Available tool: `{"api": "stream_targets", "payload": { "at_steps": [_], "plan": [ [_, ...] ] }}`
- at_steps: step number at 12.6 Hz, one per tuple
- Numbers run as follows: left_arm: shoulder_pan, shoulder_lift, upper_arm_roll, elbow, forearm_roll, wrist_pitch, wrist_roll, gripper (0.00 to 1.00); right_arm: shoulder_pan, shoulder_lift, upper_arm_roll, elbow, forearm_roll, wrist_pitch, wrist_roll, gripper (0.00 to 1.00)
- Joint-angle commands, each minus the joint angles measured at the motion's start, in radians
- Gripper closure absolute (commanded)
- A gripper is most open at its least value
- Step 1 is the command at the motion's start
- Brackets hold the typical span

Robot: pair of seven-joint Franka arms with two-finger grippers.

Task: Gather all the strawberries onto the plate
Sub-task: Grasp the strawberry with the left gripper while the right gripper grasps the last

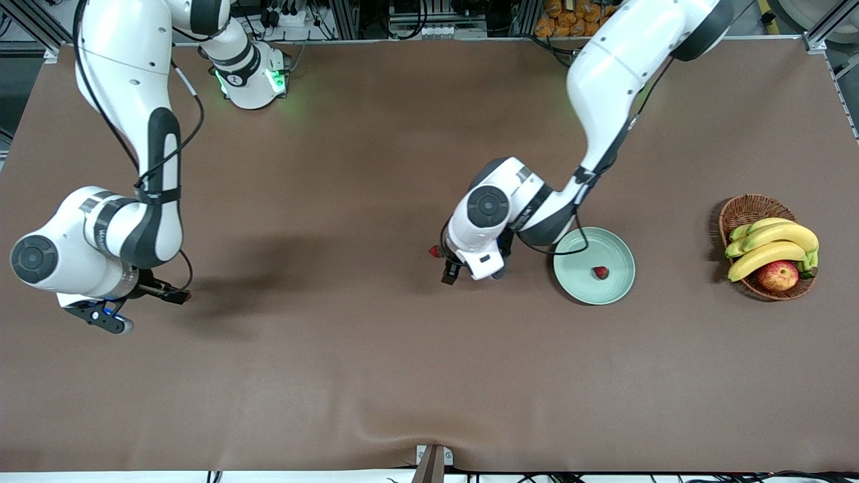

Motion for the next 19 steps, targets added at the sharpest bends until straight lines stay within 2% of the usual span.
{"api": "stream_targets", "payload": {
  "at_steps": [1, 5, 7, 8, 11, 12, 14, 15, 19],
  "plan": [
    [-0.075, 0.007, 0.046, 0.025, 0.002, 0.005, -0.105, 0.00, -0.034, 0.005, 0.031, -0.021, 0.038, 0.060, -0.047, 0.00],
    [-0.083, 0.036, 0.046, 0.024, -0.001, 0.007, -0.147, 0.00, -0.206, 0.030, 0.189, -0.019, 0.038, 0.190, -0.044, 0.00],
    [-0.083, 0.050, 0.046, 0.024, 0.000, 0.007, -0.147, 0.00, -0.292, 0.031, 0.268, -0.017, 0.040, 0.204, -0.044, 0.00],
    [-0.089, 0.055, 0.046, 0.025, 0.002, 0.008, -0.147, 0.00, -0.309, 0.031, 0.287, -0.017, 0.040, 0.204, -0.044, 0.00],
    [-0.092, 0.063, 0.046, 0.028, -0.004, 0.021, -0.147, 0.07, -0.304, 0.030, 0.292, -0.019, 0.040, 0.198, -0.031, 0.00],
    [-0.093, 0.070, 0.046, 0.028, -0.004, 0.039, -0.147, 0.12, -0.303, 0.030, 0.293, -0.019, 0.041, 0.197, -0.031, 0.00],
    [-0.092, 0.075, 0.046, 0.030, -0.006, 0.053, -0.147, 0.25, -0.309, 0.030, 0.307, -0.021, 0.044, 0.192, -0.028, 0.00],
    [-0.092, 0.079, 0.046, 0.030, -0.004, 0.056, -0.147, 0.35, -0.312, 0.030, 0.313, -0.021, 0.044, 0.192, -0.020, 0.00],
    [-0.090, 0.090, 0.047, 0.030, 0.002, 0.088, -0.135, 1.00, -0.309, 0.031, 0.315, -0.022, 0.043, 0.186, -0.020, 0.00]
  ]
}}
